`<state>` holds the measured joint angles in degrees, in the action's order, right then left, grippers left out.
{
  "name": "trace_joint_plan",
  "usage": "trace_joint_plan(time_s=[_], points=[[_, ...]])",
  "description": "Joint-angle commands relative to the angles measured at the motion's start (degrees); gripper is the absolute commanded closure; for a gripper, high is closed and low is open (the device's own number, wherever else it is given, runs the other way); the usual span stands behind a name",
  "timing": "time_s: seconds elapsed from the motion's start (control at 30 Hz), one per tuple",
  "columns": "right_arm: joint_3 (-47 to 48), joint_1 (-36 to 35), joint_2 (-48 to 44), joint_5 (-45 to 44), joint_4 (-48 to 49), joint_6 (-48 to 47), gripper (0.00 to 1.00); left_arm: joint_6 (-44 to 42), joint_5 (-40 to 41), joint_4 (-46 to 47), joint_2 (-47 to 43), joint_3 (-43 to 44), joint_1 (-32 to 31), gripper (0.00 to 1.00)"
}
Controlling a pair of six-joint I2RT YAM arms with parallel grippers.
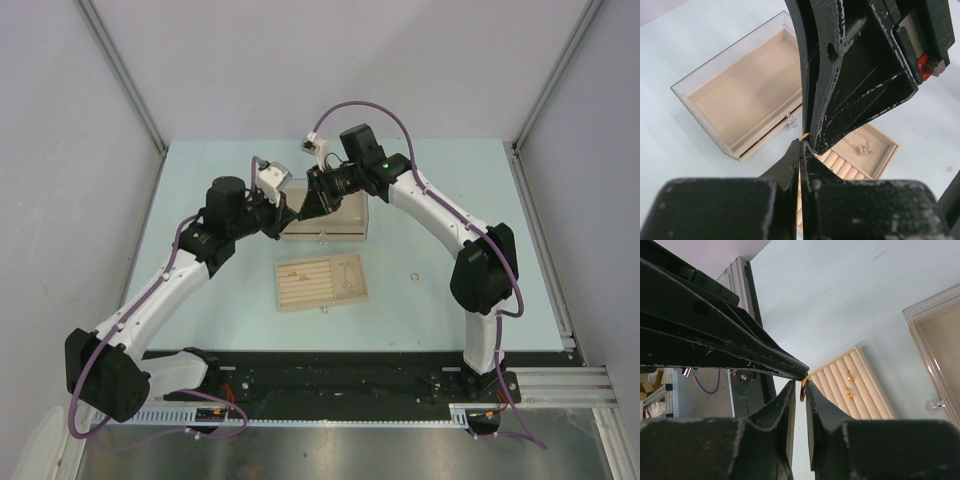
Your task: Organize the mixed jewelry
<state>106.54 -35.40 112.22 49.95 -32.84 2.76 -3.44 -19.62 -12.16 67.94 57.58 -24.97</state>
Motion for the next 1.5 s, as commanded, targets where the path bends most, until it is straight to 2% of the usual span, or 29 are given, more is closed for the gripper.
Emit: trace_joint_plan(time_s=[0.0, 0.1, 0.5, 0.73, 0.77, 0.8, 0.87, 0.9, 1.0, 1.17, 1.2, 1.27, 1.47], points=[[2.62, 0.06, 0.1, -0.38, -0.47, -0.92, 0.8, 0.19, 0.1, 1.88, -2.29, -1.07, -0.6, 1.0], [2.62, 0.15, -0.08, -0.56, -0.47, -1.01, 0.8, 0.19, 0.19, 1.88, -2.55, -1.33, -0.6, 1.0], [2.53, 0.07, -0.52, -1.61, -1.35, -2.06, 0.98, 0.01, -0.07, 1.53, -2.55, -1.16, -0.6, 1.0], [2.18, -0.02, -1.04, -3.02, -2.23, -2.59, 1.0, -0.25, 0.1, 1.53, -3.25, -1.6, -0.69, 1.0], [1.92, -0.11, -1.22, -3.37, -2.32, -2.68, 1.0, -0.51, 0.19, 1.44, -3.78, -1.68, -0.61, 0.98], [1.83, 0.15, -1.57, -3.46, -2.75, -3.9, 1.0, -0.6, 0.02, 1.44, -4.22, -1.68, -0.6, 0.87], [1.13, 0.24, -1.92, -3.9, -3.19, -4.78, 1.0, -0.95, -0.24, 1.44, -5.53, -1.77, -0.52, 0.77], [0.78, 0.42, -2.62, -3.9, -3.28, -4.96, 1.0, -1.04, -0.42, 1.44, -6.06, -1.86, -0.52, 0.66], [-0.1, 0.94, -3.85, -3.46, -3.81, -5.93, 1.0, -1.65, -2.88, 1.44, -7.3, -1.77, -0.34, 0.56], [-1.68, 3.14, -7.1, 1.09, -4.16, -7.33, 1.0, -0.52, -10.43, 1.96, -6.68, -1.77, 2.9, 0.52], [-2.56, 3.58, -7.72, 2.15, -3.81, -7.34, 1.0, -0.16, -15.31, 2.23, -6.51, -1.68, 3.61, 0.52], [-3.53, 4.72, -9.91, 4.78, -2.68, -6.72, 1.0, 0.71, -19.47, 3.02, -5.72, -1.42, 4.75, 0.52], [-6.34, 5.6, -13.6, 10.33, 0.14, -4.61, 1.0, 3.09, -29.94, 8.46, -3.61, -1.24, 5.2, 0.5]])
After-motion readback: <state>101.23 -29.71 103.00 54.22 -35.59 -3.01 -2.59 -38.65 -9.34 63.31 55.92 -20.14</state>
